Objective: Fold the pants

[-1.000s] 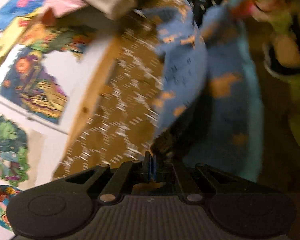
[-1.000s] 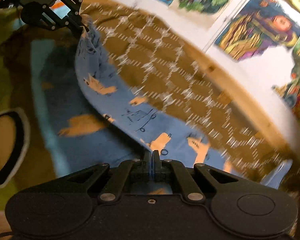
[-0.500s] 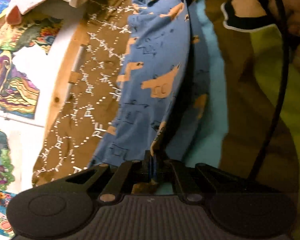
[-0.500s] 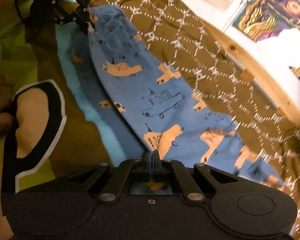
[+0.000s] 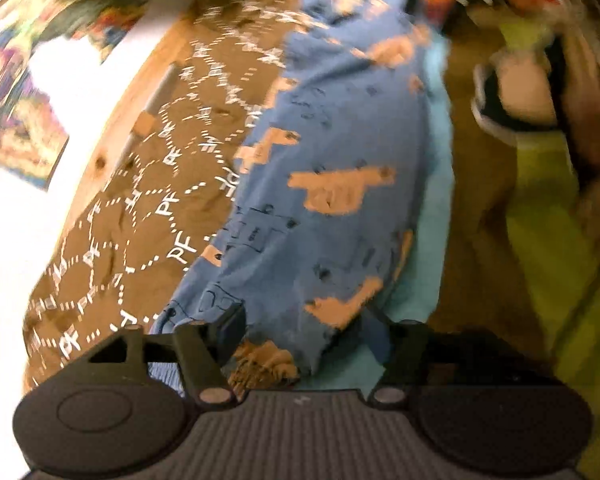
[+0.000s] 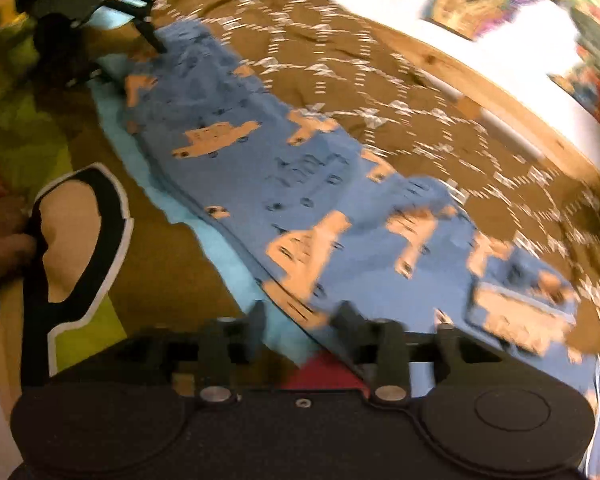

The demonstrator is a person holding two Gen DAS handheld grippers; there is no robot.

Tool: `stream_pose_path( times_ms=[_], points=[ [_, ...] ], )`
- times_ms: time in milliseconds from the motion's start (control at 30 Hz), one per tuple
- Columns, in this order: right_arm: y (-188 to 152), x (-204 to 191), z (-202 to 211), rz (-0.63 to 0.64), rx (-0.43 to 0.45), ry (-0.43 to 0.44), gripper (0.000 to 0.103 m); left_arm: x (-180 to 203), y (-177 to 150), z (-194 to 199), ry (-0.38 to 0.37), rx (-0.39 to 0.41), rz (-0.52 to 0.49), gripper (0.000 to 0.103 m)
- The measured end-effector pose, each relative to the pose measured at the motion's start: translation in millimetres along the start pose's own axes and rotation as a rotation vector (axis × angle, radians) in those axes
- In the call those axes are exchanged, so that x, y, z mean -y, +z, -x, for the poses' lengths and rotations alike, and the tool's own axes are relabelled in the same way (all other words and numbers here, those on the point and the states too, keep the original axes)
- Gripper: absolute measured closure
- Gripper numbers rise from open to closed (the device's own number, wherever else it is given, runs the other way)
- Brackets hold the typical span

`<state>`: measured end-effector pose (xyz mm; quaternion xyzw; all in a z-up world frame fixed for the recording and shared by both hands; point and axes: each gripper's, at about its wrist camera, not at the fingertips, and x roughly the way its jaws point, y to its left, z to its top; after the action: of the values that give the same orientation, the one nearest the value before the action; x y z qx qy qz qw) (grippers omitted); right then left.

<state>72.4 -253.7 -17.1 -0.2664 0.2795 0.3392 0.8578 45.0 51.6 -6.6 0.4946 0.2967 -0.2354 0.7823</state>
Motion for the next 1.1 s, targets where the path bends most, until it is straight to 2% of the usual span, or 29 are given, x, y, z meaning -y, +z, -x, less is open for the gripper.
stream_pose_path(
  times_ms=[67,167,267,333,467,600,700,767,867,967,1100],
  points=[
    [-5,11,12,-0.082,0.018,-0.037,0.036,-8,14,4,-0.01,0.04,0.102,0.025],
    [-12,31,24,-0.223,0.048,-0.107,0.017,-10,44,3,-0.032,0.145,0.261,0.017],
    [-16,53,29,-0.347,0.073,-0.189,0.01,-1,84,-12,-0.059,0.237,0.383,0.014],
    [-22,66,33,-0.409,0.099,-0.223,0.007,8,112,-26,-0.094,0.281,0.421,0.014],
    [-37,93,39,-0.571,0.127,-0.233,0.006,38,159,-40,-0.153,0.33,0.371,0.01],
    [-48,111,41,-0.709,0.148,-0.197,0.005,69,185,-54,-0.17,0.294,0.314,0.011],
    [-50,122,34,-0.768,0.159,-0.165,0.006,81,195,-66,-0.162,0.25,0.31,0.021],
    [-47,128,25,-0.75,0.154,-0.177,0.011,86,198,-69,-0.14,0.223,0.316,0.029],
    [-44,136,15,-0.743,0.153,-0.161,0.02,83,195,-68,-0.171,0.223,0.352,0.04],
    [-49,148,7,-0.827,0.153,-0.116,0.031,76,193,-68,-0.201,0.221,0.38,0.05],
    [-59,162,1,-0.961,0.166,-0.082,0.036,78,194,-74,-0.226,0.194,0.371,0.06]
  ],
)
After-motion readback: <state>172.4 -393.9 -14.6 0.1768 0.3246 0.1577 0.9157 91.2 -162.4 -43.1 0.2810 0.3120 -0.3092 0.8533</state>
